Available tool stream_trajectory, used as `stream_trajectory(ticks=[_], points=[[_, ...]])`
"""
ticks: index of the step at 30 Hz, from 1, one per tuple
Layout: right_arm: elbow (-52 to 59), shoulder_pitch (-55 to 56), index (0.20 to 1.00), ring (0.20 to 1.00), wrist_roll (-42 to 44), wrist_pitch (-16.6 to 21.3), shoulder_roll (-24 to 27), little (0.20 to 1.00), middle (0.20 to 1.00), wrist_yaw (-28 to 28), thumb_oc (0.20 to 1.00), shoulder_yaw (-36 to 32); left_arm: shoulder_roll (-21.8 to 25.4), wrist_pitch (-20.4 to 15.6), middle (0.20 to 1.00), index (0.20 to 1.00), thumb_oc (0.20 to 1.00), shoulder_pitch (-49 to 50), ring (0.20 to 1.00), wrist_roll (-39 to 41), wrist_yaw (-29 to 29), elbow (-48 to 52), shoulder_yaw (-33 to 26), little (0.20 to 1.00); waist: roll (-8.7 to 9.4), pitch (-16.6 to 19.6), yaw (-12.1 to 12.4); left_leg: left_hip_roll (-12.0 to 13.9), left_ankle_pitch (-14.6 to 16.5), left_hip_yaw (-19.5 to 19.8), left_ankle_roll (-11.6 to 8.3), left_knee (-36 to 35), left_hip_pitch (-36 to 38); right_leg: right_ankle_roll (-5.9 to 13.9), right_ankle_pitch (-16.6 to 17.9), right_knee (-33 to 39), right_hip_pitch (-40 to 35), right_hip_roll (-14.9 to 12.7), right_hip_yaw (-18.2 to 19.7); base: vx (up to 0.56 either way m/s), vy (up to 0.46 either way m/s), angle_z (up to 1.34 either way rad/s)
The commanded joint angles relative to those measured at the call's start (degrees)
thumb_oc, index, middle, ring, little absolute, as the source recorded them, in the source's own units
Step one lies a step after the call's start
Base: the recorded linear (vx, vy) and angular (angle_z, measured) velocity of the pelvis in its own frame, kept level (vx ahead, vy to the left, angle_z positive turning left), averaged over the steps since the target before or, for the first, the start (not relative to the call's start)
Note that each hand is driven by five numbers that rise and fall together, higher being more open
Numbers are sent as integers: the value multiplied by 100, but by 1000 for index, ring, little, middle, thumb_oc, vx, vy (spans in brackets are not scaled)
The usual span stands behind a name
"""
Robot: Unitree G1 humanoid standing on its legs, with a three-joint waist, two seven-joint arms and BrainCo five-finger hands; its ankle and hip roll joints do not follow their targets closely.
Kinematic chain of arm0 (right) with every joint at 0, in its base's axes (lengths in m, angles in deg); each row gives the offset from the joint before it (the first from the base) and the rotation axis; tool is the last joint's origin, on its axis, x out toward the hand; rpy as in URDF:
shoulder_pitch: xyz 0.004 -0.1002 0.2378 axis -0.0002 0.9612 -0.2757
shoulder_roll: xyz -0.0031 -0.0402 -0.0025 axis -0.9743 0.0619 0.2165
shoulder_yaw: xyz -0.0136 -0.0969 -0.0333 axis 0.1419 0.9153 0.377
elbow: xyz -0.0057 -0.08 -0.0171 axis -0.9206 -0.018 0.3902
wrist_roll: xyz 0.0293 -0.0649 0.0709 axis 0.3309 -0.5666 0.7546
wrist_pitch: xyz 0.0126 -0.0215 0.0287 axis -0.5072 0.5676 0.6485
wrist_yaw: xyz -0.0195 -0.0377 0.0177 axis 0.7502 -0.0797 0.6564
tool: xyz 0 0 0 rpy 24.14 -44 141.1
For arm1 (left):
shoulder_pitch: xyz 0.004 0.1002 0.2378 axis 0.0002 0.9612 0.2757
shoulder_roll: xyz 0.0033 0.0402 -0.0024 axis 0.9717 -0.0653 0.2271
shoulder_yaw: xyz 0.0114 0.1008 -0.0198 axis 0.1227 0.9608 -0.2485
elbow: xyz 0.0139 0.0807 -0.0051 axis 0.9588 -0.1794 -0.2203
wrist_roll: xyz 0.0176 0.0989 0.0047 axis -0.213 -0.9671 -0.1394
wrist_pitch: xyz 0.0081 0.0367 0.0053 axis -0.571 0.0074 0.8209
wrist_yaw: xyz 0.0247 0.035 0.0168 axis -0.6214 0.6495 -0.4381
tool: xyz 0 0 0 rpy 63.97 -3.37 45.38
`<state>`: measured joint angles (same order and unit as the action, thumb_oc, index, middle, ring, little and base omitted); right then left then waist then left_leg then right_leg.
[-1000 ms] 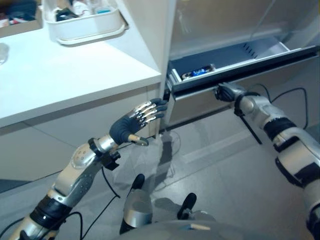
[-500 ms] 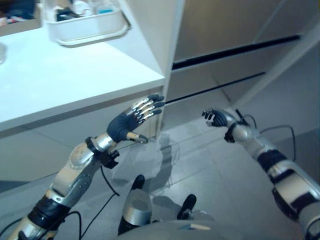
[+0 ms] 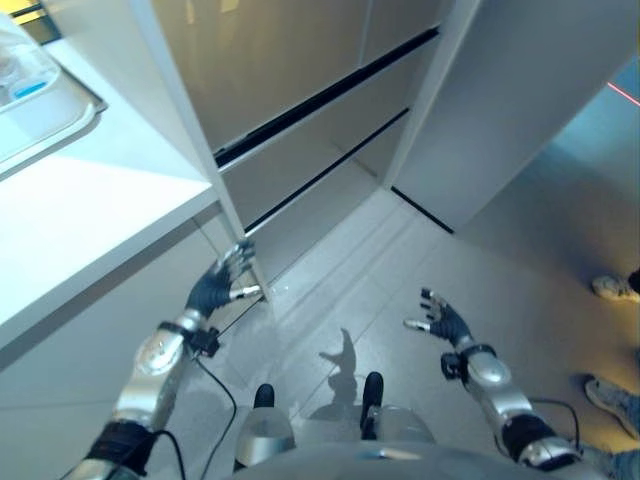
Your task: Take the drinks into the refrigerator
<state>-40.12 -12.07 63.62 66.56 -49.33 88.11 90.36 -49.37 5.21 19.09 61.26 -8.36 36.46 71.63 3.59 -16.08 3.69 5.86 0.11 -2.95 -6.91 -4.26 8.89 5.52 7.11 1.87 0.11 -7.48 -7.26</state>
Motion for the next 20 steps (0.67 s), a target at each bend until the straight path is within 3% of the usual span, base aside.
stream_trajectory(ticks=[1,3,5,7,9,14,20], points=[[-507,-358,1000,1000,213,193,106,1000,1000,43,1000,-57,-297,-193,1000,1000,1000,-292,1000,-984,-691,-1395,63,1000,-197,293,13,-480,100,3,718,14,-283,34,-515,-659,78,158,-39,1,29,-30],[-867,-384,1000,1000,145,151,36,1000,1000,-1,1000,-22,-502,-35,1000,1000,1000,-452,1000,-1153,-863,-2442,-42,1000,-212,346,-38,-484,101,-82,704,-19,-257,40,-475,-578,63,177,49,-2,20,-25],[-1094,-402,1000,1000,109,138,-6,1000,1000,-31,1000,-33,-589,21,1000,1000,1000,-502,1000,-1215,-928,-2874,-86,1000,-224,367,-55,-482,104,-117,698,-35,-246,42,-457,-530,43,186,88,3,16,-16],[-1391,-443,1000,1000,-5,59,-76,1000,1000,-127,1000,-72,-785,340,1000,1000,1000,-553,1000,-1145,-975,-3883,-421,1000,-224,461,-115,-479,127,-253,689,-74,-221,58,-383,-374,1,195,203,15,28,-18],[-1558,-472,1000,1000,-89,-3,-129,1000,1000,-157,1000,-82,-871,464,1000,1000,1000,-544,1000,-1147,-929,-4216,-547,1000,-233,506,-131,-476,154,-325,687,-74,-192,69,-346,-303,-34,196,275,32,20,-21],[-1932,-603,1000,1000,-395,-198,-224,1000,1000,-214,1000,1,-1040,688,1000,1000,1000,-526,1000,-865,-860,-4531,-774,1000,-220,612,-120,-477,232,-539,689,-74,-121,131,-202,-68,-118,175,470,26,19,-19],[-1854,-707,1000,1000,-455,-214,-323,1000,1000,-257,1000,135,-1112,660,1000,1000,1000,-539,1000,-686,-985,-4431,-809,1000,-181,643,-34,-461,260,-710,684,-74,-98,168,-113,110,-172,171,590,9,3,-18]])
